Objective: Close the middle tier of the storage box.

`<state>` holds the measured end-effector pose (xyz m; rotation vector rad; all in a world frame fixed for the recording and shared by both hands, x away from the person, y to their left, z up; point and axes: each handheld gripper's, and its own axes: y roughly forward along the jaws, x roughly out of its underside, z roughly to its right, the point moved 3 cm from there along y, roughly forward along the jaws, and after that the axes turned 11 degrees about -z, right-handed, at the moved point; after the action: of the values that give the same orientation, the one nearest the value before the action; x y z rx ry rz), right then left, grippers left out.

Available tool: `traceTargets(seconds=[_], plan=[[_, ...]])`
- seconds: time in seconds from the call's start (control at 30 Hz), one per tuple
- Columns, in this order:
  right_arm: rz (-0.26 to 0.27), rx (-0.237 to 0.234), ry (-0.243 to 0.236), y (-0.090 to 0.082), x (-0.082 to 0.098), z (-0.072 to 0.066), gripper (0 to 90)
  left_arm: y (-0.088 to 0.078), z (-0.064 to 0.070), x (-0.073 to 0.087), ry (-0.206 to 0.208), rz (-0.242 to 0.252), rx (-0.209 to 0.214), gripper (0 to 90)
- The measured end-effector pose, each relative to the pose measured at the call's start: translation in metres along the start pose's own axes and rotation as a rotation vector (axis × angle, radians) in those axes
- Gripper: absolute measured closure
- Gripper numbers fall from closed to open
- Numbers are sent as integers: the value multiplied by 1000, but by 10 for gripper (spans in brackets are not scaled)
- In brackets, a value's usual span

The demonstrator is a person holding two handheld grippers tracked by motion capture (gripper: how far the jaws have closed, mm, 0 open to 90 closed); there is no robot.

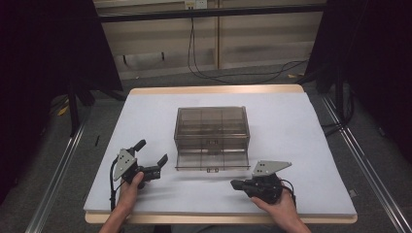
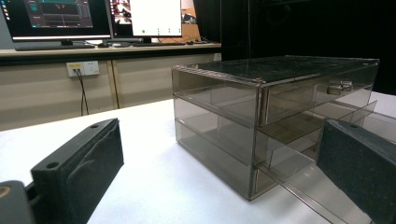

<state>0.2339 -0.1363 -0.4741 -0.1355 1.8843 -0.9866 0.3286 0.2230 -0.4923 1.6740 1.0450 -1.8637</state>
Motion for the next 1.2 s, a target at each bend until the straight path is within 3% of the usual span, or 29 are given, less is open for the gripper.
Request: traceTargets(seconds=[1.2], plan=[[-90,-43,-27,41,-40,-2,900,0,-1,0,5,-6,-3,9]])
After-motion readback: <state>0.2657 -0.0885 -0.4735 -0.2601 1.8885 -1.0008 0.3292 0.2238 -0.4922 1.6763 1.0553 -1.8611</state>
